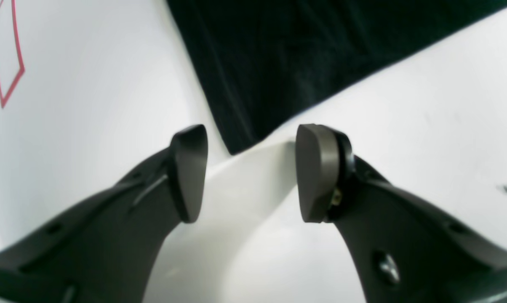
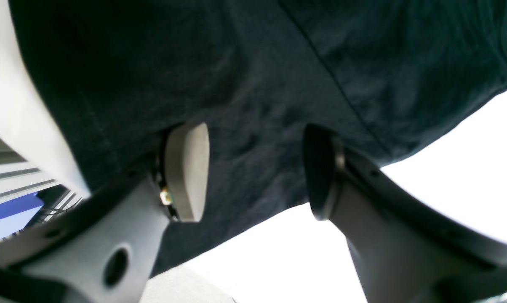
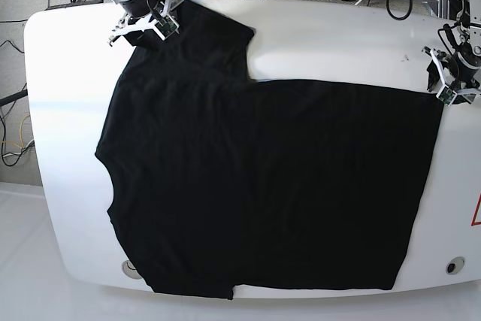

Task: Fold the T-shirt properly
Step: 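Lift the shirt corner with left gripper, right gripper grasps sleeve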

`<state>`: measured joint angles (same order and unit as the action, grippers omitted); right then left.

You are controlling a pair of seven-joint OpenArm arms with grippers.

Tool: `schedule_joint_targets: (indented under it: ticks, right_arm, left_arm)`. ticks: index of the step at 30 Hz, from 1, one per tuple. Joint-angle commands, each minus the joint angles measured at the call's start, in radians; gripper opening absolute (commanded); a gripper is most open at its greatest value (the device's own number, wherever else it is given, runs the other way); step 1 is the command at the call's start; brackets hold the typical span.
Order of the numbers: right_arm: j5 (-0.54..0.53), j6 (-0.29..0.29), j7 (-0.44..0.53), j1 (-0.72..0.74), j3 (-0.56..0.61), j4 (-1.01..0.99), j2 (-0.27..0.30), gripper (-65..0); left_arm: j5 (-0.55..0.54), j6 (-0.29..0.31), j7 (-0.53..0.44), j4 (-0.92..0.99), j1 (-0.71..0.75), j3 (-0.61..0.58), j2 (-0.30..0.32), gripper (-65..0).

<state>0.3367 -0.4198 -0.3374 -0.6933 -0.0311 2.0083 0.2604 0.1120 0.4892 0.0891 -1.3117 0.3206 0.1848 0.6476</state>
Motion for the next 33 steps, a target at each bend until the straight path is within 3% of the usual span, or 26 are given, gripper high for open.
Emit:
schedule_joint_targets:
  ticks: [1,5,7,15,17,33]
  right_arm:
    - [-0.005,0.008,0.020,-0.003,-0.002,0.014,0.008,-30.4]
    - [-0.004,0.008,0.021,0.000,-0.002,0.015,0.008,-30.3]
    - [-0.005,0.008,0.021,-0.001,-0.003,0.014,0.008,-30.1]
    - [-0.001,0.008,0.024,0.001,-0.004,0.014,0.007,-30.1]
    - [0.003,0.006,0.023,-0.006,-0.005,0.013,0.007,-30.1]
    - [0.004,0.004,0.021,-0.007,-0.001,0.011,0.008,-30.2]
  left_arm:
    - [0.009,0.018,0.033,-0.015,0.002,-0.009,0.007,-33.6]
    - [-0.002,0.010,0.044,-0.060,0.009,-0.007,-0.005,-34.1]
    - [-0.090,0.001,0.067,-0.163,0.040,0.040,-0.050,-33.2]
    - [-0.286,-0.005,0.130,-0.331,0.064,0.116,-0.133,-32.6]
    - [-0.342,-0.001,0.144,-0.332,0.075,0.109,-0.134,-32.6]
    - [-0.357,0.006,0.115,-0.203,0.068,0.113,-0.091,-32.7]
